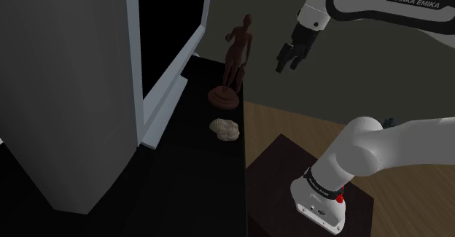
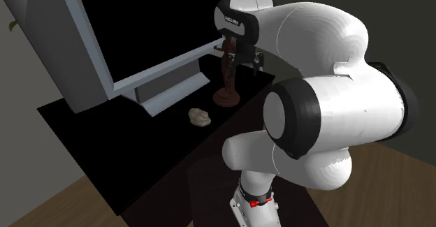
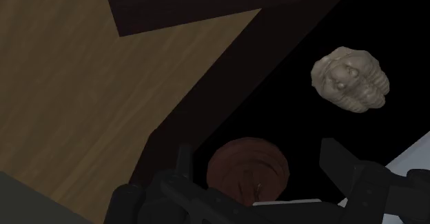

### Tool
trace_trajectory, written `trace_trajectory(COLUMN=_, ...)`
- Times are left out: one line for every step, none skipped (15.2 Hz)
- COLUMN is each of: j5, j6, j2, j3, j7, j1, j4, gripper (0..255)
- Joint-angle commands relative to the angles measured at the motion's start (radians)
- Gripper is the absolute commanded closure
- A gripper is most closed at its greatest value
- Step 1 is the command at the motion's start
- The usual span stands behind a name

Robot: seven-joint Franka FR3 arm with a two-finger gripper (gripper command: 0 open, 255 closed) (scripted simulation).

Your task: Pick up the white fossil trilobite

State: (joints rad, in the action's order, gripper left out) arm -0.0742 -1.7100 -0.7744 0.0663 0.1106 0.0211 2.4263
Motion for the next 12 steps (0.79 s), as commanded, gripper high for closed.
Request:
trace_trajectory(j5=0.0, j6=0.0, j2=0.0, j3=0.0, j7=0.0, j1=0.0, j4=0.0, gripper=0)
trace_trajectory(j5=-0.004, j6=-0.028, j2=0.003, j3=-0.028, j7=0.016, j1=-0.01, j4=0.018, gripper=0)
trace_trajectory(j5=-0.009, j6=-0.057, j2=0.008, j3=-0.055, j7=0.032, j1=-0.02, j4=0.035, gripper=0)
trace_trajectory(j5=-0.014, j6=-0.085, j2=0.014, j3=-0.083, j7=0.049, j1=-0.03, j4=0.05, gripper=0)
trace_trajectory(j5=-0.019, j6=-0.113, j2=0.022, j3=-0.111, j7=0.066, j1=-0.039, j4=0.065, gripper=0)
trace_trajectory(j5=-0.026, j6=-0.142, j2=0.032, j3=-0.139, j7=0.084, j1=-0.048, j4=0.079, gripper=0)
trace_trajectory(j5=-0.033, j6=-0.17, j2=0.044, j3=-0.168, j7=0.103, j1=-0.056, j4=0.091, gripper=0)
trace_trajectory(j5=-0.042, j6=-0.199, j2=0.058, j3=-0.196, j7=0.122, j1=-0.064, j4=0.102, gripper=0)
trace_trajectory(j5=-0.051, j6=-0.227, j2=0.073, j3=-0.225, j7=0.143, j1=-0.071, j4=0.112, gripper=0)
trace_trajectory(j5=-0.062, j6=-0.255, j2=0.09, j3=-0.255, j7=0.164, j1=-0.077, j4=0.121, gripper=0)
trace_trajectory(j5=-0.075, j6=-0.283, j2=0.109, j3=-0.285, j7=0.186, j1=-0.081, j4=0.129, gripper=0)
trace_trajectory(j5=-0.089, j6=-0.31, j2=0.13, j3=-0.315, j7=0.21, j1=-0.085, j4=0.135, gripper=0)
